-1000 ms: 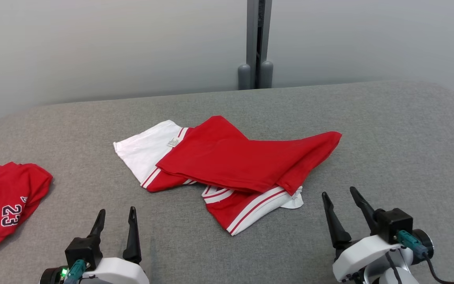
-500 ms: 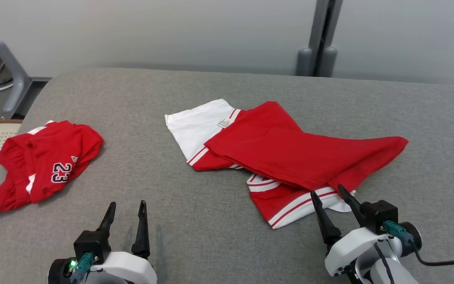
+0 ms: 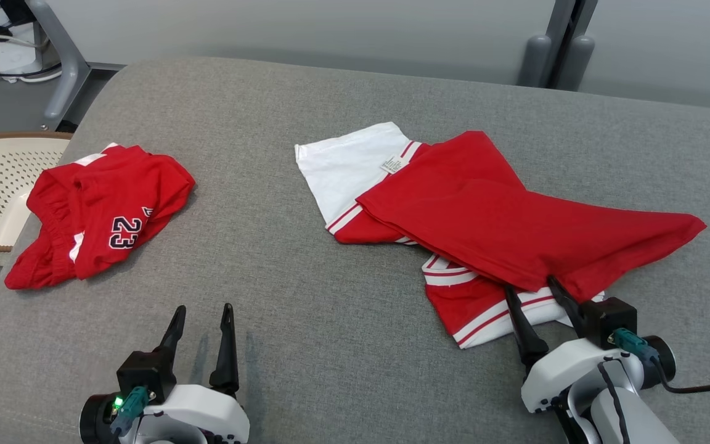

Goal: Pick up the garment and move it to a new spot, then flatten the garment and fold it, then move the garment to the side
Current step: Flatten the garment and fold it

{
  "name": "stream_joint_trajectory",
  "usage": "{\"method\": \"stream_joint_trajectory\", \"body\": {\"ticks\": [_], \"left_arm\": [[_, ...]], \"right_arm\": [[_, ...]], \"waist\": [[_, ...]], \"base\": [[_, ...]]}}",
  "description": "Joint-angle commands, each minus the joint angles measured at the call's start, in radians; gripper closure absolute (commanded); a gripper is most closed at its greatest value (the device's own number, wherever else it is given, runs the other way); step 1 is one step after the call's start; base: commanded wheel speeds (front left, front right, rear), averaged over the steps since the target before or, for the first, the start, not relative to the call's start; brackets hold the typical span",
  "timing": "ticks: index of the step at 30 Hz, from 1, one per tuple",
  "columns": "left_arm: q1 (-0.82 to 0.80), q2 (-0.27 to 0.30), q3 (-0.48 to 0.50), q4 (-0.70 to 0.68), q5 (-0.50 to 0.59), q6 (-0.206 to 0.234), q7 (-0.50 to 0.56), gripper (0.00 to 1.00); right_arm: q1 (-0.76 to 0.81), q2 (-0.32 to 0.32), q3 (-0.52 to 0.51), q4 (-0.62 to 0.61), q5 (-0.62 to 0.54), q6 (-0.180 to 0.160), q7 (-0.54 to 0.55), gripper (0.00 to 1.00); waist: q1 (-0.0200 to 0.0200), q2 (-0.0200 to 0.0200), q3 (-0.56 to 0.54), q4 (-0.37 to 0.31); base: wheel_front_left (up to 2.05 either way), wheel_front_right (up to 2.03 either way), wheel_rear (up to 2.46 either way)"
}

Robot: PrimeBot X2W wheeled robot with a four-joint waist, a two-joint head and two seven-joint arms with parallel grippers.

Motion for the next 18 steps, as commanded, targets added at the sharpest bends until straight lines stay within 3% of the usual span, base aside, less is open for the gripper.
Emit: {"method": "stream_joint_trajectory", "body": {"ticks": [1, 3, 4, 5, 12, 18], "left_arm": [[-0.021, 0.004, -0.004, -0.004, -0.007, -0.002, 0.000, 0.00], [-0.023, 0.004, -0.009, -0.002, -0.013, -0.003, 0.000, 0.00], [-0.027, 0.004, -0.012, -0.002, -0.012, -0.005, 0.000, 0.00], [-0.030, 0.004, -0.016, -0.001, -0.014, -0.006, 0.000, 0.00], [-0.025, 0.004, -0.028, 0.006, -0.018, -0.008, 0.000, 0.00], [0.005, 0.004, -0.036, 0.022, -0.020, -0.017, 0.000, 0.00]], "right_arm": [[-0.014, -0.007, -0.007, -0.001, -0.007, 0.000, 0.000, 0.30], [-0.016, -0.007, -0.012, -0.003, -0.004, 0.000, 0.000, 0.76], [-0.019, -0.007, -0.014, -0.007, -0.002, 0.000, -0.001, 0.92], [-0.022, -0.007, -0.013, -0.013, 0.002, 0.000, 0.000, 1.00], [-0.015, -0.007, 0.002, -0.091, 0.034, 0.000, 0.000, 1.00], [-0.042, -0.006, 0.095, -0.228, 0.134, 0.000, -0.001, 1.00]], "waist": [[0.0000, 0.0000, 0.003, -0.002], [0.0000, 0.0000, 0.006, -0.004], [0.0000, 0.0000, 0.006, -0.004], [0.0000, 0.0000, 0.006, -0.004], [0.0000, 0.0000, -0.006, -0.008], [0.0000, 0.0000, -0.039, -0.023]], "base": [[0.00, 0.00, 0.00], [0.00, 0.00, 0.00], [0.00, 0.00, 0.00], [0.00, 0.00, 0.00], [0.00, 0.00, 0.00], [0.00, 0.00, 0.00]]}}
